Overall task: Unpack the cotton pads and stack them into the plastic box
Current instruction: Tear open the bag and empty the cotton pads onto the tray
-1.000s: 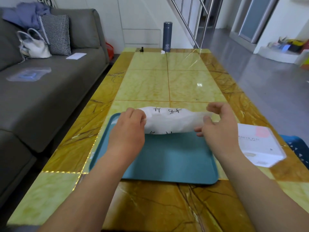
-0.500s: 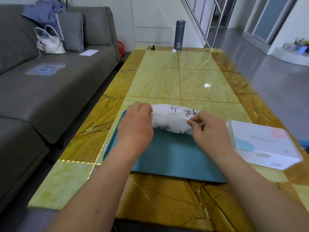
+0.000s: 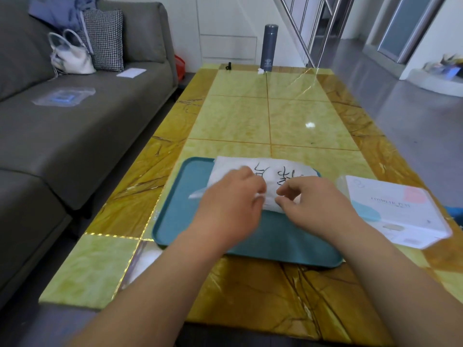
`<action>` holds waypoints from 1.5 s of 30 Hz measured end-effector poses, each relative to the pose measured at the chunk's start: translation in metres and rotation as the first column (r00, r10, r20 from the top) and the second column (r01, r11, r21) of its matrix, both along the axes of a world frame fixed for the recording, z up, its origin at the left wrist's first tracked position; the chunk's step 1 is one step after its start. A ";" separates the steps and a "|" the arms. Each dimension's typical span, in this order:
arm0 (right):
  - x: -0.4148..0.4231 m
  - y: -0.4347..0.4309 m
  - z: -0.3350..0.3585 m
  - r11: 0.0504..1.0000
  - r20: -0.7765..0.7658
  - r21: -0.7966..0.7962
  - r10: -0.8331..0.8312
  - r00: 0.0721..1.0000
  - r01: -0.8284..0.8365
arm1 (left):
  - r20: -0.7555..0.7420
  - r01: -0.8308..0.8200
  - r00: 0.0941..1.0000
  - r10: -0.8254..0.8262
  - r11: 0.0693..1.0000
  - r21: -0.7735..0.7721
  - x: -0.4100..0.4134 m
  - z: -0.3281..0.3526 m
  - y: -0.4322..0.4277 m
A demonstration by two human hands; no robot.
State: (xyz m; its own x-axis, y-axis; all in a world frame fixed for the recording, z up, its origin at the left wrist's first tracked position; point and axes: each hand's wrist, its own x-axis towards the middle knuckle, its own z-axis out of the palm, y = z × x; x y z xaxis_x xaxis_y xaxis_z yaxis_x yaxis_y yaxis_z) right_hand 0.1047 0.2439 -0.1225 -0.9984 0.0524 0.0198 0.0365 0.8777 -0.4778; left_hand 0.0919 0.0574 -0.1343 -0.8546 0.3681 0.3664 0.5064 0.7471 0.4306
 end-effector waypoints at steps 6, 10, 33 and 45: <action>0.002 0.004 0.001 0.988 0.212 0.134 0.047 0.976 -0.077 | 0.111 0.052 0.994 -0.023 0.961 -0.270 0.003 -0.018 0.019; 0.001 0.004 -0.004 0.974 0.209 0.205 0.051 0.977 -0.095 | 0.151 0.042 0.988 0.016 0.929 -0.367 0.004 -0.021 0.017; 0.016 -0.021 0.020 0.874 -0.127 -0.477 0.035 0.991 -0.092 | 0.481 -0.455 0.817 0.318 0.868 0.199 -0.014 -0.002 -0.002; -0.038 0.001 -0.031 0.777 0.272 -0.548 -0.184 0.945 0.309 | 0.878 -0.484 0.401 -0.261 0.754 0.445 -0.025 -0.019 0.023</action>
